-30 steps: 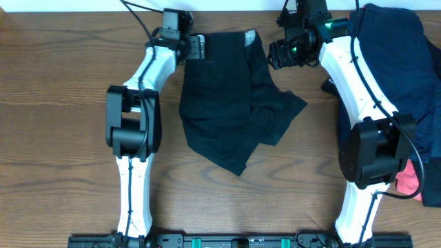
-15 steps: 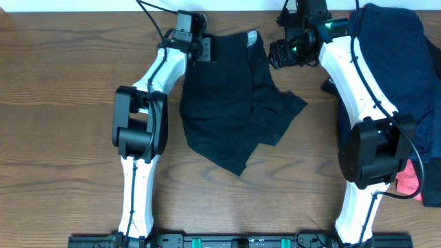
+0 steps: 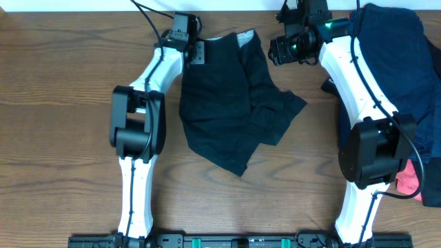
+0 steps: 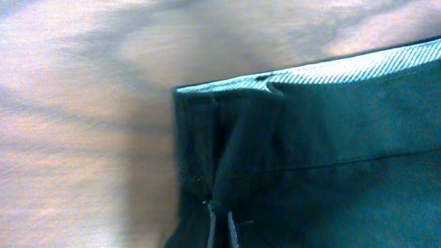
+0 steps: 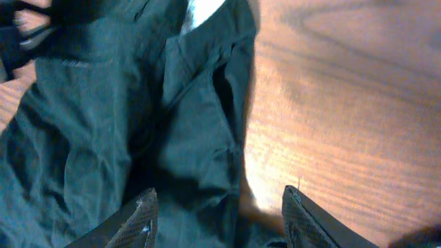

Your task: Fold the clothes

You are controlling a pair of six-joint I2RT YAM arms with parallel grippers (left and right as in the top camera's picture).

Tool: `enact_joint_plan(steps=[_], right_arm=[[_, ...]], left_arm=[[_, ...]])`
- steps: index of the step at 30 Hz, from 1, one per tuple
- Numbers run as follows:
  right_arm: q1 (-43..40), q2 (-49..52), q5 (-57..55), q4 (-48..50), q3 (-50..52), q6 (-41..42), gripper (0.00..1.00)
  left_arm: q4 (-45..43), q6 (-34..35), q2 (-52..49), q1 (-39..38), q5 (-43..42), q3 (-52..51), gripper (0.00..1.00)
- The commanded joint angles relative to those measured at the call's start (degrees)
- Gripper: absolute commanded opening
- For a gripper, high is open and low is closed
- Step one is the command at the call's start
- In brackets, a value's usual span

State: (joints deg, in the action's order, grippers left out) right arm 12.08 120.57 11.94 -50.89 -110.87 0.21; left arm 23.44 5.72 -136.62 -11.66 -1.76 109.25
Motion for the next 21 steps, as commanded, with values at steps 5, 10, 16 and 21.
enact_joint_plan(steps=[5, 10, 16, 21], right_arm=[[-0.2, 0.2, -0.1, 4.2, -0.3, 2.9, 0.54], [-0.2, 0.5, 0.4, 7.6, -0.3, 3.6, 0.53], [-0.6, 0.7, 7.5, 11.7, -0.3, 3.6, 0.55], [-0.7, 0.7, 12.1, 12.4, -0.3, 3.6, 0.57]], left_arm=[[8.1, -0.8, 20.9, 0.3, 4.8, 0.4, 0.06], [12.9, -1.0, 31.5, -0.9, 4.8, 0.4, 0.06], [15.1, -1.0, 40.5, -3.8, 4.8, 0.4, 0.06], [13.9, -1.0, 43.0, -6.0, 4.8, 0.4, 0.06]])
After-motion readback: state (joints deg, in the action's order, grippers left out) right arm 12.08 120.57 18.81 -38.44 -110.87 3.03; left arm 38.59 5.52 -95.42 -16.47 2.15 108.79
